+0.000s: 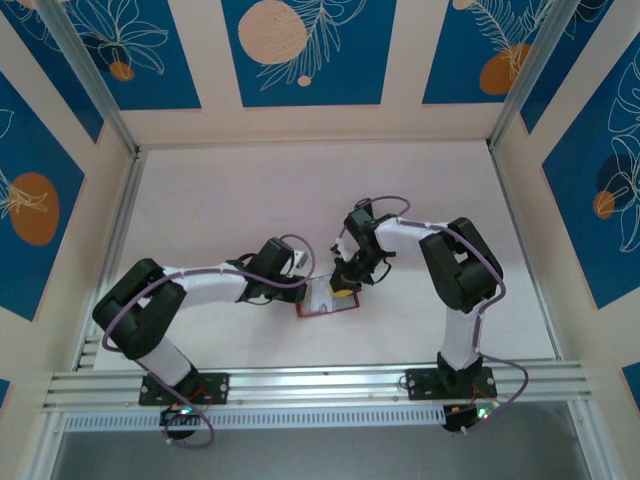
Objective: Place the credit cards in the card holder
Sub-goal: Insert the credit card into the card slot.
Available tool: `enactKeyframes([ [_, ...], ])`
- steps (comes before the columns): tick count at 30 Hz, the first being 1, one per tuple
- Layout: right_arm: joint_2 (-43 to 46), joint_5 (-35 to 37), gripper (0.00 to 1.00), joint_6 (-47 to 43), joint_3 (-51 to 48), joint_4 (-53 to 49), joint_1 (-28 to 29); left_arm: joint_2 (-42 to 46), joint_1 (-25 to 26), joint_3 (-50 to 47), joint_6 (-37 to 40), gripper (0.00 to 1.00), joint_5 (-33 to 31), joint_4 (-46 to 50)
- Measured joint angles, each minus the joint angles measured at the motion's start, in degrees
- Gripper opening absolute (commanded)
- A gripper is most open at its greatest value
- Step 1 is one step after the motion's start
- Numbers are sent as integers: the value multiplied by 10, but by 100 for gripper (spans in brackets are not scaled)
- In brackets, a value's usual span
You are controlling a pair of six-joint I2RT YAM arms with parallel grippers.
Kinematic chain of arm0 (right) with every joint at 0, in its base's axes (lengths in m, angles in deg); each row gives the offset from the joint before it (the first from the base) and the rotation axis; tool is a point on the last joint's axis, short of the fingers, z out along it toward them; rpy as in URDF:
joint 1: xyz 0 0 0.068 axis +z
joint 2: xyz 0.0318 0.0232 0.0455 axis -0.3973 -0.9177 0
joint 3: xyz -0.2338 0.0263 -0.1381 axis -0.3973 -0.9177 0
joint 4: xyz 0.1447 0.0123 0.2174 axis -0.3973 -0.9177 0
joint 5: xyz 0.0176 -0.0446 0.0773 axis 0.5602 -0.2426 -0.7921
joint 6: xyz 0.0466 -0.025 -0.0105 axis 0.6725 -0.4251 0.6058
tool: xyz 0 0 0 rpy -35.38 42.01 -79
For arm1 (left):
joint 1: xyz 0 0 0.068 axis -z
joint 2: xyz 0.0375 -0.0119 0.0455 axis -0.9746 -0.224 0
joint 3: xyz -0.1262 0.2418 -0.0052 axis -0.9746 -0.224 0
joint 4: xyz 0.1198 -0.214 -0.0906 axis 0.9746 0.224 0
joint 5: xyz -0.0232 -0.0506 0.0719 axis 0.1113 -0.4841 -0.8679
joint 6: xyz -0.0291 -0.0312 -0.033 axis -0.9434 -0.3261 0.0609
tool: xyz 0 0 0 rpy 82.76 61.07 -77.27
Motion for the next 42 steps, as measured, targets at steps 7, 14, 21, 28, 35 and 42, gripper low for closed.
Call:
enactKeyframes([
  [7,-21,8,0,-18,31,-34,0,1,-2,-2,7,5,3,-4],
  [14,-22,13,0,-28,43,-51,2,1,-3,-3,8,6,4,-5],
  [21,-24,11,0,-25,48,-46,23,1,-3,-3,8,6,4,-5],
  [28,-44,10,0,-15,59,-42,33,2,-3,-4,8,5,4,-5],
  [35,-43,-3,0,5,52,-21,40,9,-9,-9,8,6,3,1],
  [42,8,-16,13,20,15,18,38,11,-9,-9,8,6,1,5],
])
